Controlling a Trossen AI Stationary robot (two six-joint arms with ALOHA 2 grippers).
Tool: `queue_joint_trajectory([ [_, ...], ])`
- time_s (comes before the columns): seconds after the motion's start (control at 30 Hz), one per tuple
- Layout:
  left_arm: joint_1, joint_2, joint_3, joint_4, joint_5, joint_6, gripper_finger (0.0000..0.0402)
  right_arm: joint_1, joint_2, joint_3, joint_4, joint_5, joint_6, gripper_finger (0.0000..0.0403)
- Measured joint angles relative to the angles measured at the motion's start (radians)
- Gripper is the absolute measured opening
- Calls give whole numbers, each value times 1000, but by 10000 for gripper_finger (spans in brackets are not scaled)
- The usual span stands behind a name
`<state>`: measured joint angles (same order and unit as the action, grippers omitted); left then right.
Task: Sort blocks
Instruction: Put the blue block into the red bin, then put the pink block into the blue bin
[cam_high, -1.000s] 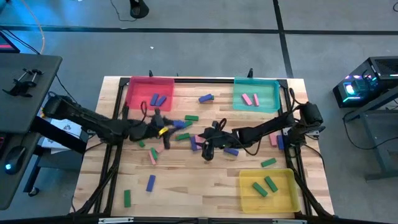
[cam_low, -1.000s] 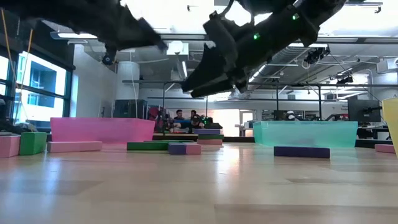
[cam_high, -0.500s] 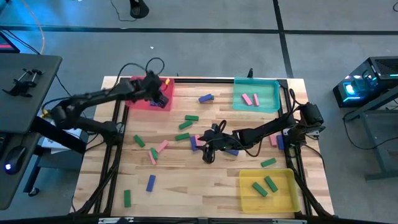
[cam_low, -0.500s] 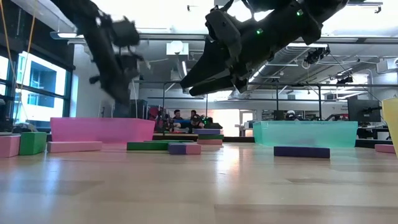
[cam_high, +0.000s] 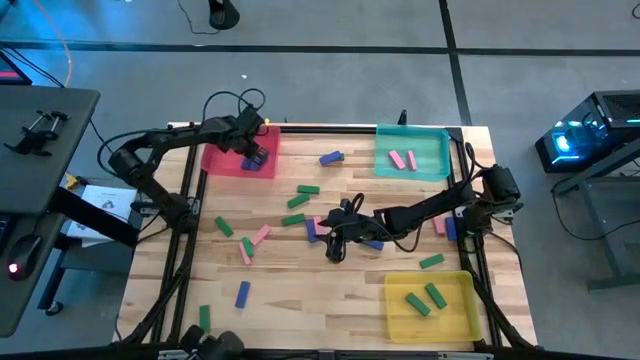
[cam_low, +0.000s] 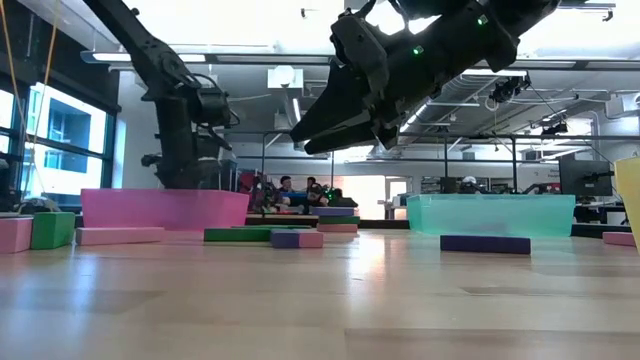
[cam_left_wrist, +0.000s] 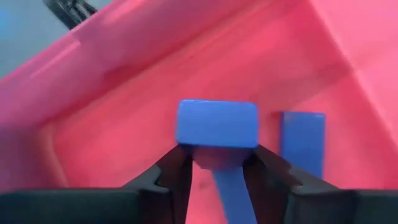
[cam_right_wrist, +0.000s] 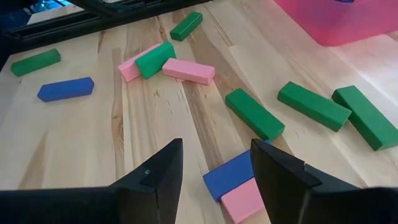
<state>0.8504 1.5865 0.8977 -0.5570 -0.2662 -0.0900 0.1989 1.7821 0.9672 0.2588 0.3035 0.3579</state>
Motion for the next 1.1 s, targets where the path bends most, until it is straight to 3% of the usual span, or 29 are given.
queue_joint_trajectory([
  [0.37, 1, -62, -4, -30, -40, 9, 209, 22, 0, 0, -7, 12, -3, 172],
  [0.5, 1, -99, -4, -31, -28, 9, 219, 37, 0, 0, -40, 37, -3, 172],
  [0.7, -32, -190, -4, -24, 78, 5, 220, 60, 0, 0, -95, 64, 2, 172],
  [0.97, -246, -319, -5, 28, 103, -3, 220, 110, -5, 0, -227, 216, 39, 172],
  [1.1, -408, -377, -60, 176, 104, -7, 220, 134, -39, 0, -407, 289, 154, 172],
])
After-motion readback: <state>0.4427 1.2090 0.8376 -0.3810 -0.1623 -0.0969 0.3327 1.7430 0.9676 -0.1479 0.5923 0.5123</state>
